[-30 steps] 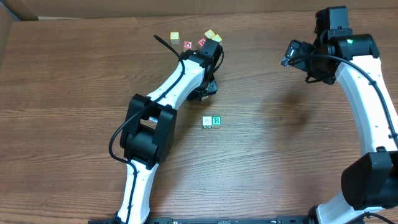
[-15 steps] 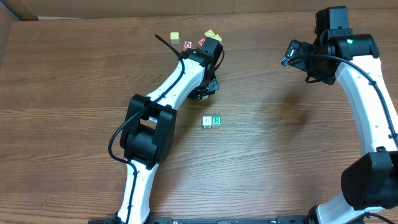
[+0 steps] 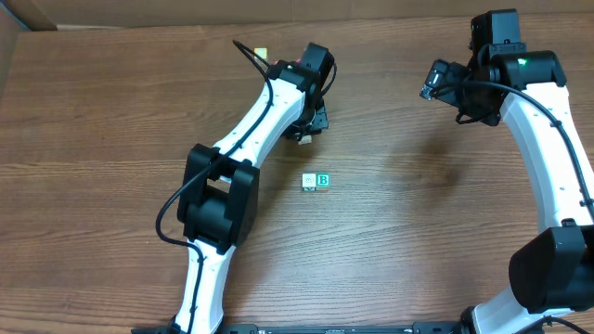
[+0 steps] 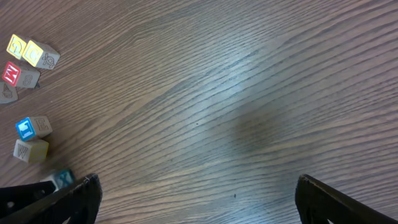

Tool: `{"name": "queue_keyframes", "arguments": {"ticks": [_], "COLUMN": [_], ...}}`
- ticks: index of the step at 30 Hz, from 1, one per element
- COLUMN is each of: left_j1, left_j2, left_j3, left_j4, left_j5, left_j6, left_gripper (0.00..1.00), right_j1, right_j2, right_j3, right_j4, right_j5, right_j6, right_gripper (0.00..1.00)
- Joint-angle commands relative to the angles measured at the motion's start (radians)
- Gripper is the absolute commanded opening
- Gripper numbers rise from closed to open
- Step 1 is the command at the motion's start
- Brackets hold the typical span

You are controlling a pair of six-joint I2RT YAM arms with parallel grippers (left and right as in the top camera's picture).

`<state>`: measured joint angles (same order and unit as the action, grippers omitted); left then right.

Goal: Flip 4 blocks
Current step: 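Lower the left gripper and grasp the white hammer-picture block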

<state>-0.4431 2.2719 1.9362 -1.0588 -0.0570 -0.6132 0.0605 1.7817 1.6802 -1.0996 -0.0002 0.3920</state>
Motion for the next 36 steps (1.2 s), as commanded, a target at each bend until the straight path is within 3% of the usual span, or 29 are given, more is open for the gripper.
{"name": "queue_keyframes", "arguments": {"ticks": [1, 4, 11, 21, 30, 36], "left_j1": [0.006, 0.004, -0.006, -0.007, -0.006, -0.006], "left_j2": [-0.042, -0.041, -0.028, 0.047, 0.063, 0.063], "left_j3": [0.027, 0.026, 0.018, 0.016, 0.014, 0.013], "left_j4": [-0.023, -0.041, -0.031, 0.051, 0.046, 0.049], "left_j5": [0.002, 0.002, -0.076, -0.085, -0.082, -0.080], "left_j6": [0.027, 0.029, 0.051, 0.430, 0.457, 0.457], "left_gripper": [0.33, 0.34, 0.56, 0.47, 0.50, 0.47], "right_j1": [0.000, 0.000, 0.000, 0.000, 0.000, 0.000], "right_j2": [-0.012, -0.012, -0.012, -0.012, -0.012, -0.012], "right_j3": [0.002, 0.002, 0.002, 0.002, 0.002, 0.002], "right_j4": [0.006, 0.006, 0.006, 0.006, 0.006, 0.006], "right_j5": [-0.001, -0.001, -0.001, -0.001, -0.001, -0.001], "right_j6": [0.005, 0.005, 0.005, 0.005, 0.005, 0.005], "right_gripper": [1.00, 1.00, 1.00, 1.00, 1.00, 1.00]}}
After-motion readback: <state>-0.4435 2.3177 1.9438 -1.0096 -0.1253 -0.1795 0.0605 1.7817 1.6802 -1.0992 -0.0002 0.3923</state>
